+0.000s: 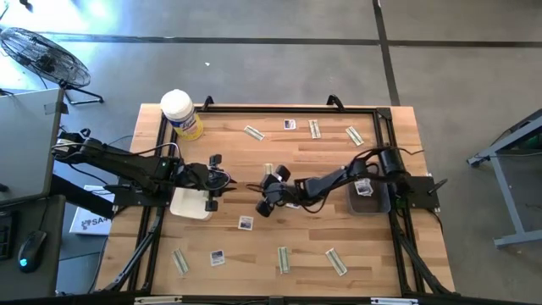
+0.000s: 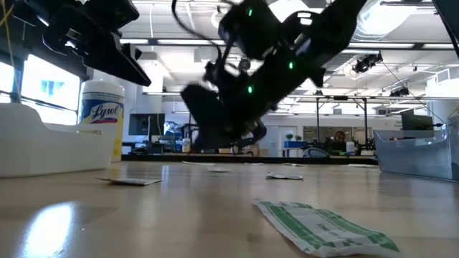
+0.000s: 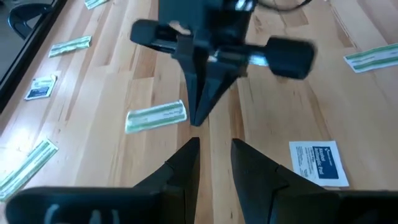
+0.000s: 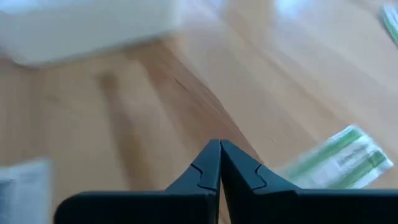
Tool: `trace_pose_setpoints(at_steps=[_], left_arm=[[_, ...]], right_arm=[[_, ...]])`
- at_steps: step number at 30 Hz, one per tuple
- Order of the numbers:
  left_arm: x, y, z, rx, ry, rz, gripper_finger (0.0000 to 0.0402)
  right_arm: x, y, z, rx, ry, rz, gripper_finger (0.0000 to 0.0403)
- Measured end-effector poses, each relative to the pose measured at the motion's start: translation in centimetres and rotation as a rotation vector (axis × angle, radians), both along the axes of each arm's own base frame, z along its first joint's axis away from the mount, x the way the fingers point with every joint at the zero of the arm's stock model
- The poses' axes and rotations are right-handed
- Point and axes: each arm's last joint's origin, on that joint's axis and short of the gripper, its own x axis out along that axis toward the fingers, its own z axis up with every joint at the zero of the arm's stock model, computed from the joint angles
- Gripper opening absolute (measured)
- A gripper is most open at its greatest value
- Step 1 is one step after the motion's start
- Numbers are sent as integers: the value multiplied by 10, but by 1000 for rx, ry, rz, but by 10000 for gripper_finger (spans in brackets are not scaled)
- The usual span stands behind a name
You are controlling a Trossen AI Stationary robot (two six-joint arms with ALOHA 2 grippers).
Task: Pick & Place First Aid Supplies
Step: Put the green bandage into the white bin
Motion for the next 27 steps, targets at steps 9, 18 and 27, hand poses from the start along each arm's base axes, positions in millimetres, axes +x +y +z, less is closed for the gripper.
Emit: trace_pose_setpoints(at_steps=[9, 18, 27], left_arm=[[0, 0, 0, 2, 5, -2, 88], [-1, 0, -1, -3, 12, -11, 88], [0, 0, -1, -3, 11, -12, 88]], right_arm=[[-5, 9, 4, -113, 95, 125, 4], [-21, -12, 19, -131, 288, 224, 67], [-17, -52, 4, -72, 338, 372, 110]])
